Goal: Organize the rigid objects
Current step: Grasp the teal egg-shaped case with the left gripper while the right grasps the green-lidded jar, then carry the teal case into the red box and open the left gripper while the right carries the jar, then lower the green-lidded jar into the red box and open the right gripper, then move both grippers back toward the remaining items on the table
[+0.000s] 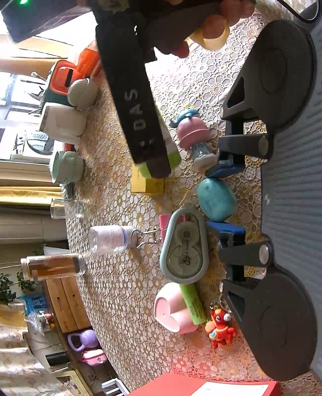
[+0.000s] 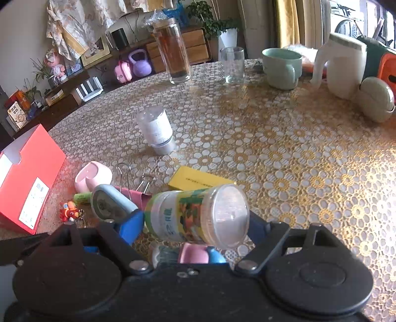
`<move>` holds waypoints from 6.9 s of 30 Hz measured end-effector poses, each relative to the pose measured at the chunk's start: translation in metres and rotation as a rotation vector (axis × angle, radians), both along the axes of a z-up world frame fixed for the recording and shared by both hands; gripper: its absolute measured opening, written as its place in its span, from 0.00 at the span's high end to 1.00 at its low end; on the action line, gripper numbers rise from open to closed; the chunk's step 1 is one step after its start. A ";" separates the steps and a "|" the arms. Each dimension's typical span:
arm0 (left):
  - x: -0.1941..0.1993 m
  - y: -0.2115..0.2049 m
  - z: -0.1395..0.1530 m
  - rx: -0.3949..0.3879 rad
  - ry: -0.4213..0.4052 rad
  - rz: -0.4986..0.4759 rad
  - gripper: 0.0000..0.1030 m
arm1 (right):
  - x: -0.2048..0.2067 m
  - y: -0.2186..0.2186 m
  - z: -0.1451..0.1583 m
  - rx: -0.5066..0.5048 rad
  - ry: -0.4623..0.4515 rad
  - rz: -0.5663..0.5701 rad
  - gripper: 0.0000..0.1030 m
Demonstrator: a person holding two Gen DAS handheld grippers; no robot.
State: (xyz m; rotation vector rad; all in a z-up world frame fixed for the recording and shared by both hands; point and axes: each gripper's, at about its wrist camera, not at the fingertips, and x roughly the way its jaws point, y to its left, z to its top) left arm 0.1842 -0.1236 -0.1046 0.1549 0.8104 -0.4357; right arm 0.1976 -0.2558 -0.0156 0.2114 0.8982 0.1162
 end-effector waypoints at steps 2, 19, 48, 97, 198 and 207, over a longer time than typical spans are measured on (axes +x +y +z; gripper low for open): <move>-0.001 0.004 0.003 -0.001 -0.003 0.012 0.64 | -0.003 -0.001 0.004 -0.009 -0.008 -0.003 0.18; -0.007 0.075 0.060 -0.037 -0.018 0.168 0.64 | -0.031 0.027 0.054 -0.031 -0.078 0.086 0.18; -0.007 0.297 0.119 0.020 -0.065 0.513 0.64 | 0.004 0.225 0.086 -0.037 -0.094 0.566 0.52; -0.018 0.338 0.096 0.022 -0.026 0.586 0.68 | -0.030 0.246 0.061 -0.090 -0.036 0.776 0.58; 0.005 0.122 0.030 -0.044 -0.004 0.335 0.02 | -0.085 0.029 0.017 -0.154 -0.148 0.179 0.07; 0.026 0.114 0.004 -0.006 0.012 0.338 0.02 | -0.066 0.032 -0.006 -0.167 -0.096 0.138 0.08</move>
